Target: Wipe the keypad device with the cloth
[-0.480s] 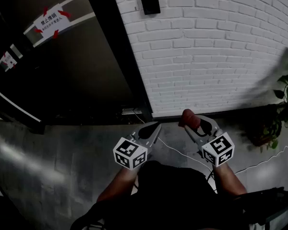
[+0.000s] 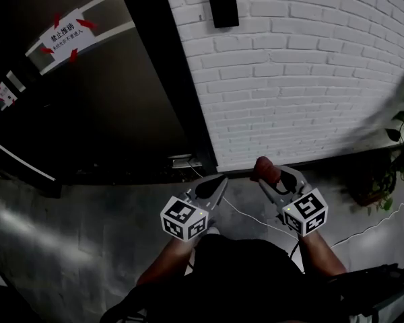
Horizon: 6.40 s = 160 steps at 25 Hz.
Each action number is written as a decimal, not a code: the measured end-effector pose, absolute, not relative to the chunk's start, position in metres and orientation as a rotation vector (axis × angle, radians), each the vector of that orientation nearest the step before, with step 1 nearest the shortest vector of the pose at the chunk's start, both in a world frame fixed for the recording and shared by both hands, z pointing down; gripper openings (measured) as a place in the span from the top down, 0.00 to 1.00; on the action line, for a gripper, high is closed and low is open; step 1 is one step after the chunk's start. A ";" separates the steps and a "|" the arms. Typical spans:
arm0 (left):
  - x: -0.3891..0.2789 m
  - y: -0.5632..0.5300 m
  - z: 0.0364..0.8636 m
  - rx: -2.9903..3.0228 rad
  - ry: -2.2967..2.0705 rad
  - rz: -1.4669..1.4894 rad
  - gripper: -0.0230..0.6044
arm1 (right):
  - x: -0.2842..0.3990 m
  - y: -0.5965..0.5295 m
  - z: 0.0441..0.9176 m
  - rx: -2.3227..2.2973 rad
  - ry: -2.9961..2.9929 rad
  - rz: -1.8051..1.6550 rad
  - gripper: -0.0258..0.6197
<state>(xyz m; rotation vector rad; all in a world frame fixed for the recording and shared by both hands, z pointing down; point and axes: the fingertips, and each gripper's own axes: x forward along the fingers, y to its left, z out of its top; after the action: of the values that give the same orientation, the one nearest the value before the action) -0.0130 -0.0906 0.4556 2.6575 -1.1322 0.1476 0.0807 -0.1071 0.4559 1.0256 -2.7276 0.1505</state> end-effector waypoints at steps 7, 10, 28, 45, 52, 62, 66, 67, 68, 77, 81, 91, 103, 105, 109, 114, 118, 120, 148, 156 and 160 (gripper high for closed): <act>-0.054 -0.150 0.442 2.713 -1.045 0.134 0.94 | 0.040 -0.157 0.447 1.140 -2.680 0.155 0.72; -0.064 -0.170 0.443 2.739 -0.976 0.146 0.94 | 0.025 -0.175 0.441 1.203 -2.670 0.149 0.72; -0.075 -0.207 0.427 2.812 -0.858 0.120 0.94 | 0.008 -0.240 0.391 1.315 -2.634 -0.026 0.72; -0.051 -0.212 0.433 2.714 -1.073 0.069 0.94 | 0.006 -0.334 0.198 1.184 -2.544 -0.853 0.72; -0.056 -0.203 0.439 2.684 -1.134 0.075 0.94 | -0.010 -0.360 0.135 1.246 -2.404 -1.122 0.72; -0.087 -0.197 0.442 2.638 -1.235 0.074 0.94 | -0.027 -0.398 0.076 1.360 -2.271 -1.240 0.72; -0.097 -0.196 0.443 2.617 -1.265 0.058 0.94 | -0.032 -0.411 0.076 1.376 -2.261 -1.209 0.72; -0.097 -0.196 0.444 2.615 -1.261 0.060 0.94 | -0.032 -0.413 0.077 1.379 -2.260 -1.203 0.72; -0.096 -0.195 0.445 2.615 -1.254 0.063 0.94 | -0.032 -0.415 0.077 1.384 -2.261 -1.196 0.72; -0.097 -0.199 0.448 2.619 -1.236 0.065 0.94 | -0.029 -0.418 0.092 1.424 -2.320 -1.115 0.72; -0.093 -0.199 0.449 2.623 -1.217 0.071 0.94 | -0.026 -0.419 0.102 1.433 -2.336 -1.081 0.72; -0.094 -0.200 0.450 2.623 -1.212 0.079 0.94 | -0.024 -0.419 0.135 1.421 -2.330 -1.023 0.72; -0.090 -0.205 0.450 2.636 -1.182 0.097 0.94 | -0.023 -0.418 0.182 1.396 -2.351 -0.923 0.72; -0.090 -0.206 0.450 2.638 -1.178 0.096 0.94 | -0.022 -0.418 0.187 1.395 -2.355 -0.907 0.72; -0.090 -0.208 0.449 2.640 -1.173 0.100 0.94 | -0.022 -0.418 0.198 1.387 -2.372 -0.858 0.72; -0.087 -0.211 0.447 2.650 -1.161 0.107 0.94 | -0.021 -0.417 0.217 1.365 -2.428 -0.733 0.72; -0.083 -0.211 0.446 2.655 -1.142 0.111 0.94 | -0.020 -0.417 0.225 1.352 -2.436 -0.692 0.72; -0.082 -0.211 0.446 2.659 -1.140 0.113 0.94 | -0.020 -0.417 0.227 1.346 -2.440 -0.674 0.72; -0.079 -0.205 0.443 2.662 -1.109 0.105 0.94 | -0.016 -0.398 0.226 1.273 -2.497 -0.502 0.72; -0.084 -0.200 0.446 2.646 -1.128 0.100 0.94 | -0.017 -0.382 0.119 1.409 -2.504 -0.879 0.72; -0.087 -0.198 0.445 2.641 -1.139 0.094 0.94 | -0.021 -0.390 0.084 1.451 -2.471 -0.972 0.72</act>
<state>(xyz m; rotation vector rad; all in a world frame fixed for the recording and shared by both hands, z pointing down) -0.0865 -0.1982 0.4454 2.6412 -1.1392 0.0940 -0.0207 -0.3897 0.0837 1.4513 -2.4705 -0.9720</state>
